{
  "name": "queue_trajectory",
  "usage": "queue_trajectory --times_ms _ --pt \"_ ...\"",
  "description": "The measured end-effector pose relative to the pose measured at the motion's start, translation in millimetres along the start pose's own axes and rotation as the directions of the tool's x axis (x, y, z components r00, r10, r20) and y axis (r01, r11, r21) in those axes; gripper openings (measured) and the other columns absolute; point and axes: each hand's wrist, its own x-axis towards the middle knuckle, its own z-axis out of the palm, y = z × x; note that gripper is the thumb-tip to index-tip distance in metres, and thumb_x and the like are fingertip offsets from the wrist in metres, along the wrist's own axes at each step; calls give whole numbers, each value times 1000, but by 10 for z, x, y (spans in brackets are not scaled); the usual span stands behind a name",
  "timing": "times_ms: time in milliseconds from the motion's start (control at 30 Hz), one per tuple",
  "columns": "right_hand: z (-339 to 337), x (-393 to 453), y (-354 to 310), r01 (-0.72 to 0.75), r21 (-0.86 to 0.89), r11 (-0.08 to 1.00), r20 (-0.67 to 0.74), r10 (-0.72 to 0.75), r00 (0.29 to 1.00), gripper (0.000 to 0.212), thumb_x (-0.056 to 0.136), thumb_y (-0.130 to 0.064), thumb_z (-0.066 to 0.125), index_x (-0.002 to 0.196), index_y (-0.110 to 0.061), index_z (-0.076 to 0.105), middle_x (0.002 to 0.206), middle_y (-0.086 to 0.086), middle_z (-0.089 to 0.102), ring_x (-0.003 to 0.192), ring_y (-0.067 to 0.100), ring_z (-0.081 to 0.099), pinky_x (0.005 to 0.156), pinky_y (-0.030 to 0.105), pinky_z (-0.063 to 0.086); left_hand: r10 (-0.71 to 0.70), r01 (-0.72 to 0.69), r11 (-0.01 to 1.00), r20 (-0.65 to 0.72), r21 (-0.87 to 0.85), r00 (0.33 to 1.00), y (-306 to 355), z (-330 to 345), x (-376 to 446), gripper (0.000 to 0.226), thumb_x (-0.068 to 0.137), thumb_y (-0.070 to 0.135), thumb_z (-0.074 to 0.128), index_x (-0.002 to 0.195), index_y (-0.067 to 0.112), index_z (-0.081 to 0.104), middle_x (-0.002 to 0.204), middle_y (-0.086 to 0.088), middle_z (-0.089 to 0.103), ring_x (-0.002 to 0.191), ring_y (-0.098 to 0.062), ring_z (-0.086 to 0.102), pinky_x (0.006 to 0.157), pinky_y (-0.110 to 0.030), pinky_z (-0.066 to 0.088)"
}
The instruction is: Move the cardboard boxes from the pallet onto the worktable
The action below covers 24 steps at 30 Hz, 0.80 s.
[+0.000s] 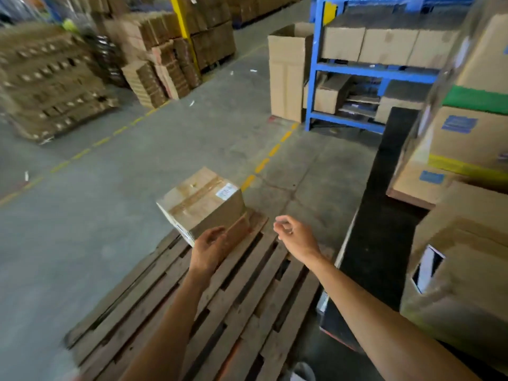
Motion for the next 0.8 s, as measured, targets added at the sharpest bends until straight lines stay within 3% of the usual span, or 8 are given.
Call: queue_trajectory --times_ms 133,300,467,600,700,800 --pt "477 540 -159 -23 -25 999 149 26 988 34 100 -38 56 126 -17 64 117 2 71 101 17 69 94 37 53 -83 80 996 -104 -34 991 -88 -421 418 19 99 17 59 115 21 69 110 -8 73 97 -31 69 89 -49 57" --pt "1002 1144 -420 -57 -35 998 255 64 965 41 101 -37 55 137 -17 55 131 1 65 103 8 60 89 22 43 -192 178 979 -155 -99 969 -172 -882 997 17 99 14 60 114 17 68 106 -11 72 98 -32 67 86 -43 56" --pt "1658 2100 -667 -69 -103 992 301 98 949 51 100 -38 55 146 -17 45 146 5 52 132 21 51 105 33 41 -267 249 961 -175 -119 948 -388 -1342 2047 26 97 19 64 122 15 66 99 -4 70 90 -24 65 85 -45 53" --pt "2148 2922 -827 -75 -191 979 283 128 951 59 99 -36 58 150 -15 38 154 5 44 142 23 41 111 35 35 -335 310 936 -151 -168 930 -631 -1589 2985 29 98 15 60 127 18 59 97 5 66 92 -21 64 89 -43 52" --pt "2429 3403 -932 -161 -252 954 260 228 938 66 99 -36 60 154 -13 31 159 5 36 146 24 35 114 36 31 -463 447 880 -87 -158 882 -831 -1727 3510 32 98 16 60 129 21 55 111 -4 68 97 -22 62 79 -34 51" --pt "2686 3851 -1012 -224 -300 927 252 303 919 69 98 -32 61 155 -9 29 158 11 37 142 27 39 113 33 31 -573 561 811 -32 -166 819 -1033 -1871 3997 44 97 21 63 139 19 50 127 -10 62 107 -27 60 89 -40 52"
